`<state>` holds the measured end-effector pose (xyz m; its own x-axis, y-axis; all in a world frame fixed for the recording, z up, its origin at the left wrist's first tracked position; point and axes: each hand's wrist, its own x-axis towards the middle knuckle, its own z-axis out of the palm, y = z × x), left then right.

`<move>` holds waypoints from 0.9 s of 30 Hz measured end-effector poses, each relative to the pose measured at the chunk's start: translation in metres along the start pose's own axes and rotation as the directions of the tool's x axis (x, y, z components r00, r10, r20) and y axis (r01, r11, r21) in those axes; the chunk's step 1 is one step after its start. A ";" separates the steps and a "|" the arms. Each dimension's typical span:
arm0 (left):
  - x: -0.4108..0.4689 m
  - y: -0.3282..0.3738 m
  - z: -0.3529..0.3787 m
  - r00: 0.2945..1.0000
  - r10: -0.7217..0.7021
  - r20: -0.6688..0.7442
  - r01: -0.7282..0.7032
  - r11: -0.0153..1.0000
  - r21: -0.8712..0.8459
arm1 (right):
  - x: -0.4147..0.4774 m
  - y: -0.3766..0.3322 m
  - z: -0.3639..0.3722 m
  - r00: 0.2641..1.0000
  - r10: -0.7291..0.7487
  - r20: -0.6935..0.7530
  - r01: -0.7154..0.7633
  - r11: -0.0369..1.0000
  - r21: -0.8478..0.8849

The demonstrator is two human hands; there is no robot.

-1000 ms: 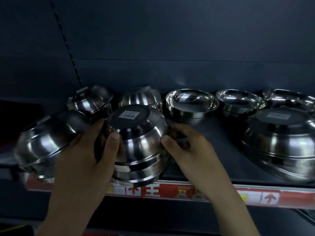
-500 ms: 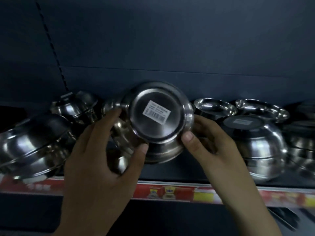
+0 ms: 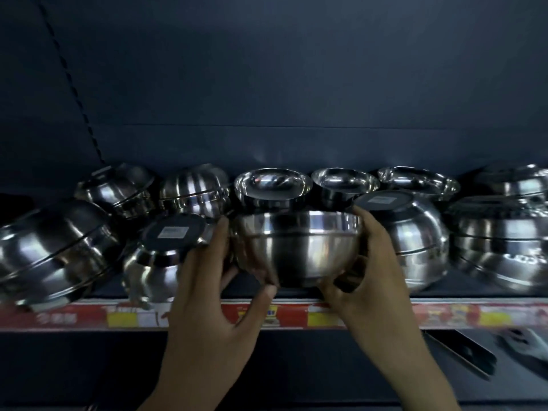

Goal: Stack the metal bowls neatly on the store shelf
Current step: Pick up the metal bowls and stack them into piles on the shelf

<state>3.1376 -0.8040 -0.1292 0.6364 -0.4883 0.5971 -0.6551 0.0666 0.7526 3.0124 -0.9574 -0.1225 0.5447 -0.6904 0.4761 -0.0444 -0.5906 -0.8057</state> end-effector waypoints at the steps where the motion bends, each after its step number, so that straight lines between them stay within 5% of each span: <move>1: -0.004 -0.001 0.003 1.000 -0.005 0.019 0.006 1.000 -0.016 | -0.001 0.004 0.002 0.999 -0.005 -0.034 0.004 1.000 -0.017; 7: -0.010 -0.016 0.011 0.999 -0.039 0.027 0.040 0.998 -0.039 | -0.010 0.014 0.014 0.993 -0.001 -0.120 -0.014 0.992 -0.125; 17: -0.014 -0.028 0.010 0.979 -0.136 0.150 0.153 0.982 -0.106 | -0.017 0.014 -0.001 0.992 -0.017 0.127 0.020 1.000 -0.021; 21: -0.008 -0.024 0.008 0.984 -0.121 0.130 0.134 0.986 -0.103 | -0.022 0.011 -0.003 0.996 0.012 0.084 -0.023 0.992 0.128; 27: 0.001 -0.016 0.011 0.994 -0.092 0.052 0.095 0.994 -0.053 | -0.019 0.004 0.007 1.000 -0.003 -0.003 0.004 0.995 0.104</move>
<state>3.1445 -0.8149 -0.1430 0.6724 -0.5366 0.5099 -0.5693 0.0654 0.8195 3.0071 -0.9434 -0.1369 0.5425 -0.6896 0.4798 0.0447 -0.5466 -0.8362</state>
